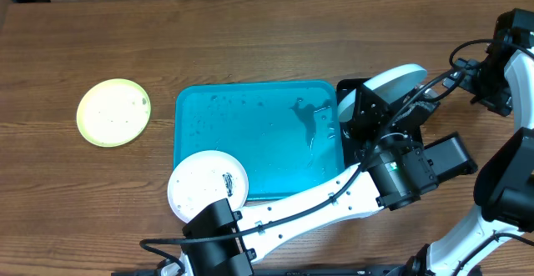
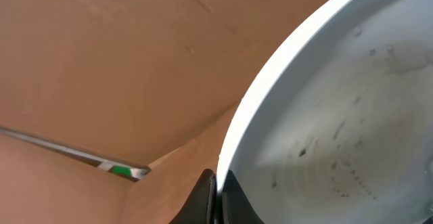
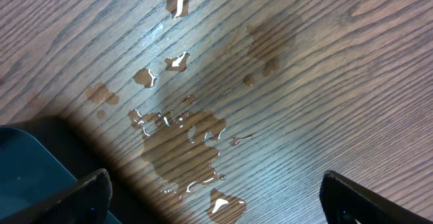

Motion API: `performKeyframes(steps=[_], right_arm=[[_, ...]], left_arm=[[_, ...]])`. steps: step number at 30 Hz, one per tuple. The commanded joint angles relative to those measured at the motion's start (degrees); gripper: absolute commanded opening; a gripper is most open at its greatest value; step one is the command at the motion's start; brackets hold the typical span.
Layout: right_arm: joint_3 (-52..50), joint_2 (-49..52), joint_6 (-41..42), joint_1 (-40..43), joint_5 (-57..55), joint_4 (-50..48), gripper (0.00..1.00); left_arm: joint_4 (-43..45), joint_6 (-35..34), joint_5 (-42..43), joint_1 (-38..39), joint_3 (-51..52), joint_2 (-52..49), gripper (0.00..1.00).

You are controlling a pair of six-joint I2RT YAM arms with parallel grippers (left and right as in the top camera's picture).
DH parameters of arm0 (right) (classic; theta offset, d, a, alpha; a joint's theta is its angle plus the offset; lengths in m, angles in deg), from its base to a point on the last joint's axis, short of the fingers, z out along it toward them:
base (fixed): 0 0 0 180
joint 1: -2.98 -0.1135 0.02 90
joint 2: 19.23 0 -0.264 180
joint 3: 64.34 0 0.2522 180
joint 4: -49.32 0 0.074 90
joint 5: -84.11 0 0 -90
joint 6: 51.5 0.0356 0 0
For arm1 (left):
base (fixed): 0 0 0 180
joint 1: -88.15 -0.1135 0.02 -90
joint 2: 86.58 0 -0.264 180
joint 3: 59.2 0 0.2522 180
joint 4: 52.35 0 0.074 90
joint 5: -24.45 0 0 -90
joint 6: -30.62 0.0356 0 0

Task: Clean dirty plates on tray and stack at the side
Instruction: 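Lift the white plate with the left gripper and tilt it over the black tray, then carry the white plate left and stack it on the yellow plate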

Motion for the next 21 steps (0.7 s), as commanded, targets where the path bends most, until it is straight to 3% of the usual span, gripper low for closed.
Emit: performKeyframes(steps=[1, 3, 5, 7, 12, 21], right_arm=[[0.5, -1.2, 0.4, 0.1, -0.2, -0.2, 1.00], [0.5, -1.2, 0.4, 0.1, -0.2, -0.2, 1.00], [0.5, -1.2, 0.4, 0.1, -0.2, -0.2, 1.00], [0.5, -1.2, 0.4, 0.1, -0.2, -0.2, 1.00], [0.5, -1.2, 0.4, 0.1, -0.2, -0.2, 1.00], [0.5, -1.2, 0.4, 0.1, -0.2, -0.2, 1.00]], left_arm=[[0.4, -2.4, 1.9, -0.5, -1.6, -0.4, 0.04], [0.2, -3.8, 4.4, -0.9, -1.5, -0.4, 0.04], [-0.6, -6.4, 12.0, -1.6, -1.5, -0.4, 0.04], [-2.2, -8.7, 25.5, -2.9, -1.4, -0.5, 0.04], [-3.1, -14.2, 48.0, -7.3, 0.9, -0.5, 0.04], [-5.7, -18.0, 65.5, -18.3, 3.2, -0.5, 0.04]])
